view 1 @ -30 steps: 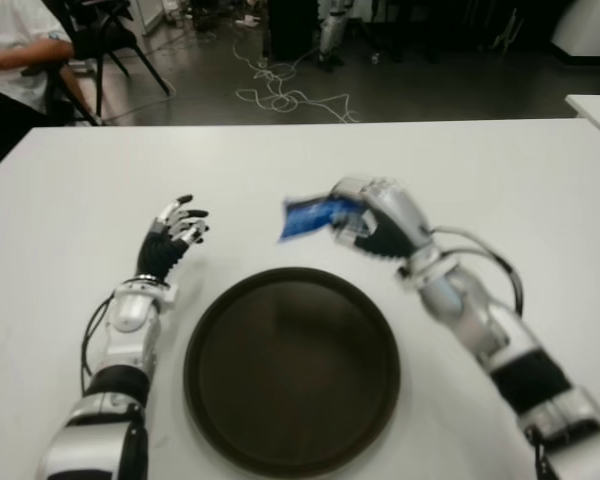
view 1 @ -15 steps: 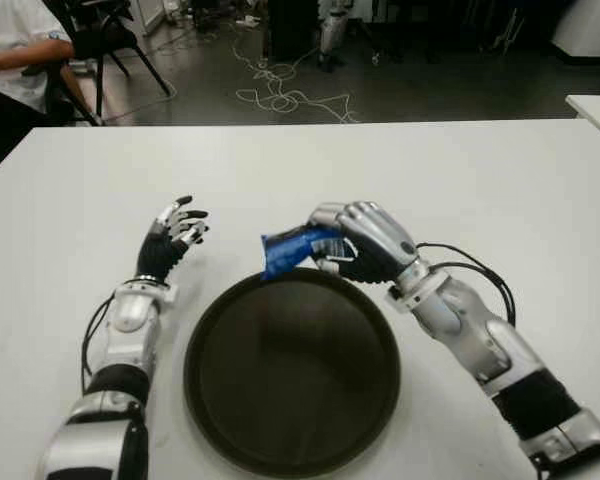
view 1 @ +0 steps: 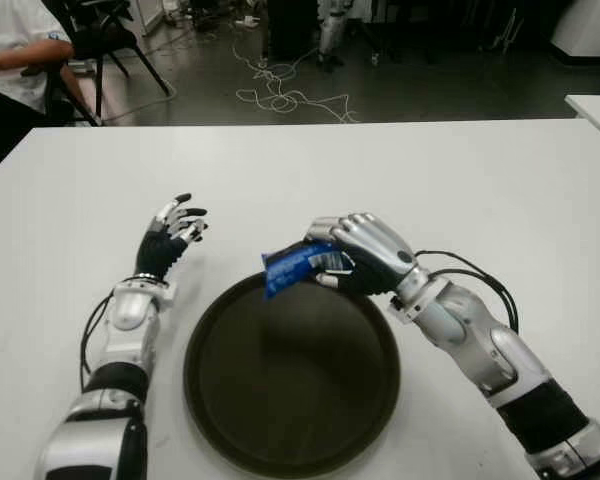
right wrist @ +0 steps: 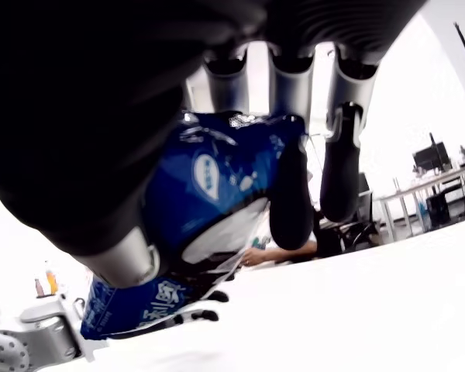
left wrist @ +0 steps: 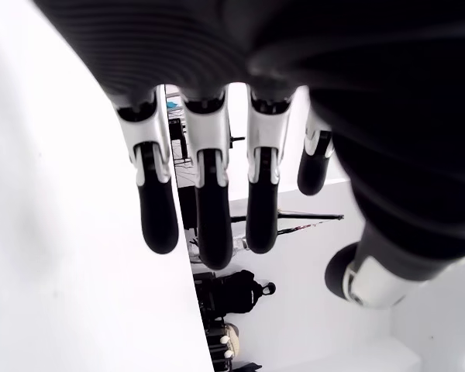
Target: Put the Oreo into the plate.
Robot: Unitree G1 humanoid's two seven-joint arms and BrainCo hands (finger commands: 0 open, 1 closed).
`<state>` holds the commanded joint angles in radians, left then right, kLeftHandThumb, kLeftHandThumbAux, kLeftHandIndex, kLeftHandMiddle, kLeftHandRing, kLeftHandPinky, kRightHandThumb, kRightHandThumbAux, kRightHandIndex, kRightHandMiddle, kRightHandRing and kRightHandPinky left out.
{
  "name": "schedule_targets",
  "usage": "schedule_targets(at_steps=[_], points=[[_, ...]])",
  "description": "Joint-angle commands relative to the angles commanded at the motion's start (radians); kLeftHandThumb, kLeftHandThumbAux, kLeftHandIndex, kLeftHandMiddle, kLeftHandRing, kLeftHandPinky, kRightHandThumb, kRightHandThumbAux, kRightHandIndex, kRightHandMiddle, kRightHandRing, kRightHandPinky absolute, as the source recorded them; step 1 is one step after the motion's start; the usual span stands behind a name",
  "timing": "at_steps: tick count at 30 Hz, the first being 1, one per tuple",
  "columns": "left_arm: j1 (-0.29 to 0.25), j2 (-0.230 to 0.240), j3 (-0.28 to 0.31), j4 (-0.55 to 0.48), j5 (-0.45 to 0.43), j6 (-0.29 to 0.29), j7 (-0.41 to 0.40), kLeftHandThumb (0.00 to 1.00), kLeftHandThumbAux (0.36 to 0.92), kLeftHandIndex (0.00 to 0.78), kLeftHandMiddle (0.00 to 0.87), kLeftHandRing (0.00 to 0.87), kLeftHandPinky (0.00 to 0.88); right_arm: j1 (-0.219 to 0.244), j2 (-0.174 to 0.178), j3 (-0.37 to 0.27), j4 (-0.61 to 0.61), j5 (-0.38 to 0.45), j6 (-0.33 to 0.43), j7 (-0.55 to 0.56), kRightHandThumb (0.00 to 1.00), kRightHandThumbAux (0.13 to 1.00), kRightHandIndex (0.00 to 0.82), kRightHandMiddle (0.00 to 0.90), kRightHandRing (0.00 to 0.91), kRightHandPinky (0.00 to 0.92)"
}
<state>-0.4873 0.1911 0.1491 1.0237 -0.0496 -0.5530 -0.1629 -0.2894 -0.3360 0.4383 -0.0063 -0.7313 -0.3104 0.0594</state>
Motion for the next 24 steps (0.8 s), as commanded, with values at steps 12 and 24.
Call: schedule_targets(at_steps=[12, 24], points=[[0.005, -0.005, 0.000, -0.010, -0.002, -0.003, 0.001, 0.306, 0.630, 0.155, 0.316, 0.349, 0.397, -0.017, -0.016, 0.017, 0.008, -0.037, 0.004, 0.061, 0.696, 0.730, 0.434, 0.790, 0.789, 0.781], [0.004, -0.003, -0.006, -0.008, 0.012, -0.005, 0.018, 0.303, 0.631, 0.154, 0.314, 0.348, 0.392, -0.038, -0.029, 0.030, 0.033, -0.030, -0.031, 0.082, 0.696, 0.730, 0.434, 0.781, 0.775, 0.765]])
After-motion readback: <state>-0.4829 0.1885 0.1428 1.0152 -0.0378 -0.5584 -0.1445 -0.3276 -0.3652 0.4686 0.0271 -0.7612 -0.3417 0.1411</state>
